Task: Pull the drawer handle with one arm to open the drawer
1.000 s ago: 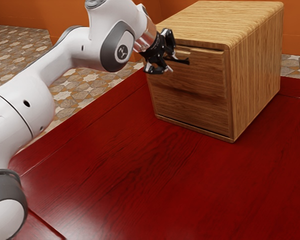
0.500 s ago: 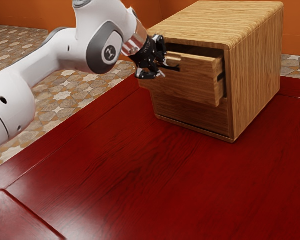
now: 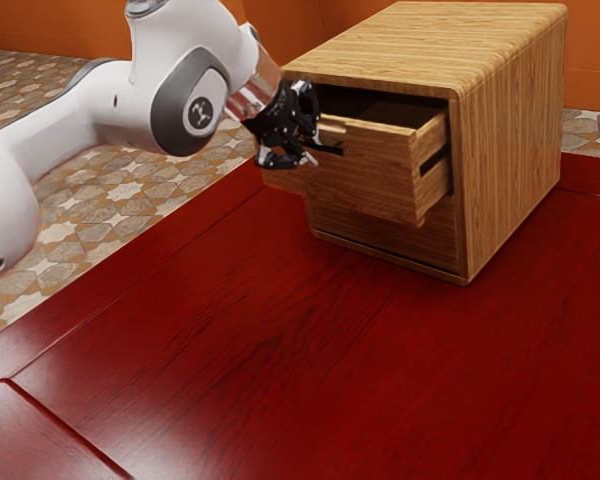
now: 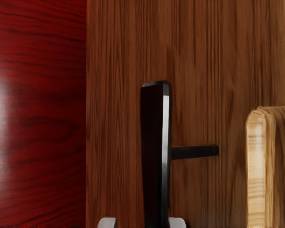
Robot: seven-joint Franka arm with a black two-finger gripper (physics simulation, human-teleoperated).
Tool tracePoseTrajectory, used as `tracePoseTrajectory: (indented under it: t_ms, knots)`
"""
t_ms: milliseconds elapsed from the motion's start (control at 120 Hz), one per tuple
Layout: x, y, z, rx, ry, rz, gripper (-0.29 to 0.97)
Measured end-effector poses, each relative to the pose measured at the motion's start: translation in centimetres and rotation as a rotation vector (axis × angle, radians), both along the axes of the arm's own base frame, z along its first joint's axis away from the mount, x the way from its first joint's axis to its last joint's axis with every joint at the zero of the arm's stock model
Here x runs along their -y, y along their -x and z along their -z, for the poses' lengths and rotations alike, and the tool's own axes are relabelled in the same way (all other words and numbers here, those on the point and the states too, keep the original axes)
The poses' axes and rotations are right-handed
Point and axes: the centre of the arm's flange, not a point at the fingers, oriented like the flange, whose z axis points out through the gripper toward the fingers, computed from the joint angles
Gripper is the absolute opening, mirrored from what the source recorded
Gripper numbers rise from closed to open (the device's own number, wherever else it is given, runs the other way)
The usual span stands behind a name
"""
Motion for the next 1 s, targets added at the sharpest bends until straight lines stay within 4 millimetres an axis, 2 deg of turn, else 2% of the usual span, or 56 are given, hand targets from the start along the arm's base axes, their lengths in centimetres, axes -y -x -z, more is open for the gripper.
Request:
tracePoseTrajectory:
  t_ms: [217,675,1000]
  knots:
    - [0.5,1.0,-0.3,-0.001,0.001,0.000,0.01]
    - [-0.3,4.0,-0.2,-0.026,0.002,-0.029,0.00]
    - [0.2,5.9,-0.5,-0.035,0.000,-0.026,0.00]
